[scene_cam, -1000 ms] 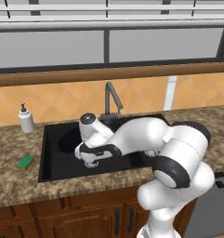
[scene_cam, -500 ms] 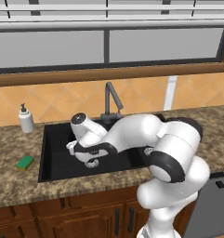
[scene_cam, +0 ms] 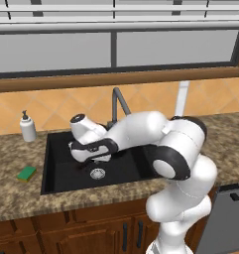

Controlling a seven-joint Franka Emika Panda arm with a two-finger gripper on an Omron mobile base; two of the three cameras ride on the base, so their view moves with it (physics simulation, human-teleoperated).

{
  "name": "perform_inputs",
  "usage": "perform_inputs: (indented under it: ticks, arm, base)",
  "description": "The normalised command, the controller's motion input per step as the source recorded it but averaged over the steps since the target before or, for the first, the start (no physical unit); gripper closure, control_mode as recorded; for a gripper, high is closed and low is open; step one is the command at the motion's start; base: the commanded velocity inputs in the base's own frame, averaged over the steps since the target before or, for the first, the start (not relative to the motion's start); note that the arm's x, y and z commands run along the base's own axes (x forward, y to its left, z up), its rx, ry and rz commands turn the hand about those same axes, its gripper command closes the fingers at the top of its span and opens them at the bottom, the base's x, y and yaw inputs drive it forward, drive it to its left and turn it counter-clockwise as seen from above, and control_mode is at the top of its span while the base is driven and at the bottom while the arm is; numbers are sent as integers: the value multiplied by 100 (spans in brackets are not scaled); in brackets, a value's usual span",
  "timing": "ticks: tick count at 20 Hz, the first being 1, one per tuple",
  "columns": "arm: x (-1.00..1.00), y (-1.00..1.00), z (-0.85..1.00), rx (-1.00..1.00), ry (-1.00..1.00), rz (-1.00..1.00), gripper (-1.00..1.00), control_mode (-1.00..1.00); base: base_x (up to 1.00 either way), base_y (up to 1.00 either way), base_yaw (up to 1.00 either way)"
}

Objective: Pick the pan and sponge and place them into the sink. Then turn on the water.

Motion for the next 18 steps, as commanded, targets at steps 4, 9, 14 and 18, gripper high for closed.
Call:
perform_inputs:
  ticks: [4, 9, 14, 18]
  arm:
    - [0, 20, -8, 1, 3, -61, 100, -100]
    - [5, 17, -18, 0, 0, -56, 100, -100]
    - [24, 23, -4, 0, 0, -35, 100, -100]
    - [27, 20, -11, 0, 0, -23, 100, -100]
  base:
    - [0, 0, 0]
    - [0, 0, 0]
    - [0, 0, 0]
    - [0, 0, 0]
